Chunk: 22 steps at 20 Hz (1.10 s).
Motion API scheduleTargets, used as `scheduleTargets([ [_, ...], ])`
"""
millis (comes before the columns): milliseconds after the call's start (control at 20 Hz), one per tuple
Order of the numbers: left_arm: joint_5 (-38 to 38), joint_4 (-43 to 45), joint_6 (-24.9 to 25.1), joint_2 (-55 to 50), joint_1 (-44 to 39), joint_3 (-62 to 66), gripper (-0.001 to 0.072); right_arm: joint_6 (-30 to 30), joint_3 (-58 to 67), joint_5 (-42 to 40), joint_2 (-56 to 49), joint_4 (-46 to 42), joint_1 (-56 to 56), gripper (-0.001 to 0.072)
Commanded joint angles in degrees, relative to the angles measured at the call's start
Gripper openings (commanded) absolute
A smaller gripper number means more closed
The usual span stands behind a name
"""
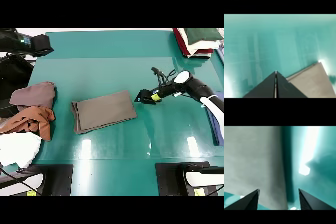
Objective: Fold the shirts.
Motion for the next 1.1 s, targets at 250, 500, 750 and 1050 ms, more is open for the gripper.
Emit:
scheduleTargets([
  [250, 1.5, -0.5, 0.6, -1.8, -6.8, 0.0, 0.0024, -3.3, 10.3, 0.5, -17.3, 14.0, 7.7, 0.0439],
  [500, 1.4, -1.3, 0.6, -2.0, -8.1, 0.0, 0.0024, -5.5, 18.9, -1.6, -19.9, 13.4, 12.5, 0.0015],
  [750, 1.9, -1.2, 0.7, -2.0, -11.8, 0.0, 0.0023, 2.1, 19.6, -0.2, -8.3, -2.6, 2.6, 0.0014],
  [1050, 4.5, -1.7, 2.1, -2.0, -14.6, 0.0, 0.0023, 5.6, 19.6, 10.1, 6.7, -21.3, -22.4, 0.0015],
])
